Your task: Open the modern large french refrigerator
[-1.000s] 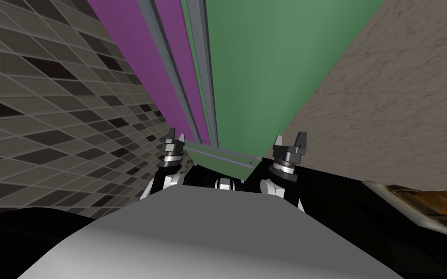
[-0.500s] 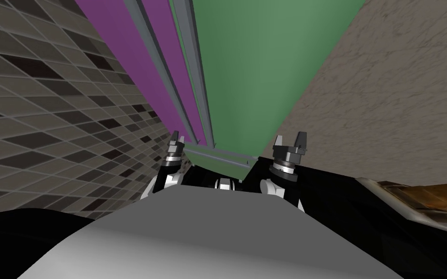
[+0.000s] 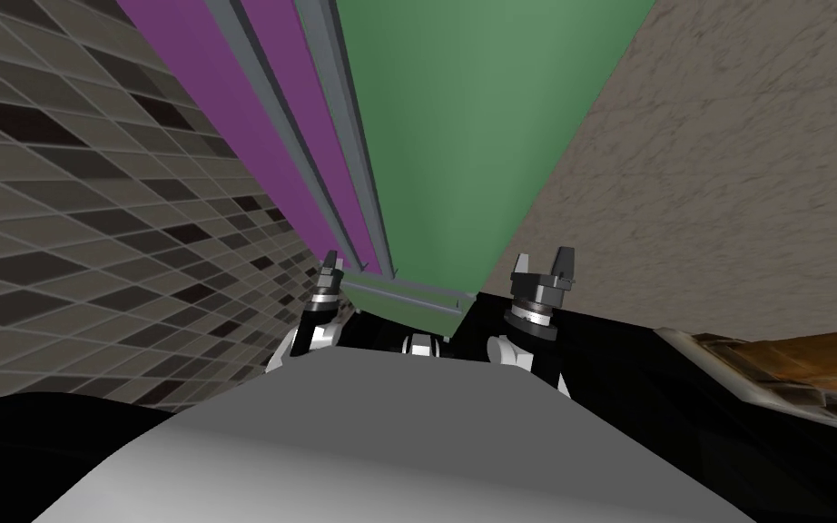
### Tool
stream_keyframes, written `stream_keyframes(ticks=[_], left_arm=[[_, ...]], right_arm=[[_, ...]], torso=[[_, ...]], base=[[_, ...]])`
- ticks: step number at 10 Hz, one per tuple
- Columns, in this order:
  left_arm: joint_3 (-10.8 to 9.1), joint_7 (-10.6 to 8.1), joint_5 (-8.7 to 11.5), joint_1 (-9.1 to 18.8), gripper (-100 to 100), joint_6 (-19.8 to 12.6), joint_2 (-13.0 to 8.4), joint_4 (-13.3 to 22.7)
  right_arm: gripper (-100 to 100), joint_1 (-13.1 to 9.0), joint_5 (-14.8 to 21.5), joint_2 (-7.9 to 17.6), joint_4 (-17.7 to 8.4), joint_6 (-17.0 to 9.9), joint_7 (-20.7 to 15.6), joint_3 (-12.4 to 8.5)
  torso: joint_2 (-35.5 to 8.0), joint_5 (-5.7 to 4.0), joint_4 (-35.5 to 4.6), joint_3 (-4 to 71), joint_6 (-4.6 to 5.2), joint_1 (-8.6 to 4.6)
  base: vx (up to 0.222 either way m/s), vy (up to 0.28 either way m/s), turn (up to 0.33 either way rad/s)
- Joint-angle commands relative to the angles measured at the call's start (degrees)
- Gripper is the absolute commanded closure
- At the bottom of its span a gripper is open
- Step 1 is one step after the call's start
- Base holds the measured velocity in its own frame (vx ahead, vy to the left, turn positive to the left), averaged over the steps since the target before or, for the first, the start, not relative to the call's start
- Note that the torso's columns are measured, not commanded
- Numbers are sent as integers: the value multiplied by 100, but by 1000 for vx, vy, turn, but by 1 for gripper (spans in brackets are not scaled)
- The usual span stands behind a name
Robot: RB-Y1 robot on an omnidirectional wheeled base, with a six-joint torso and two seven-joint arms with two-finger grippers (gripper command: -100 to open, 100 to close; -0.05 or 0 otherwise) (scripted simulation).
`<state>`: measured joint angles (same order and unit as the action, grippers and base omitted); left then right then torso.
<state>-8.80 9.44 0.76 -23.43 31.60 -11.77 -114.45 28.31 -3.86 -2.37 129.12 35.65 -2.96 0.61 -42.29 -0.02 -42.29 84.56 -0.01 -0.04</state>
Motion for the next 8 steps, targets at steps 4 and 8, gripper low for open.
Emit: stream_keyframes(ticks=[4,8], left_arm=[[-249,325,-124,291,-100,408,-38,833],[-403,502,-189,450,-100,645,-38,1312]], right_arm=[[0,0,0,0,0,0,0,0],[0,0,0,0,0,0,0,0]], torso=[[1,2,0,1,0,8],[3,2,1,1,1,6]], base=[[7,-57,-37],[13,-56,-34]])
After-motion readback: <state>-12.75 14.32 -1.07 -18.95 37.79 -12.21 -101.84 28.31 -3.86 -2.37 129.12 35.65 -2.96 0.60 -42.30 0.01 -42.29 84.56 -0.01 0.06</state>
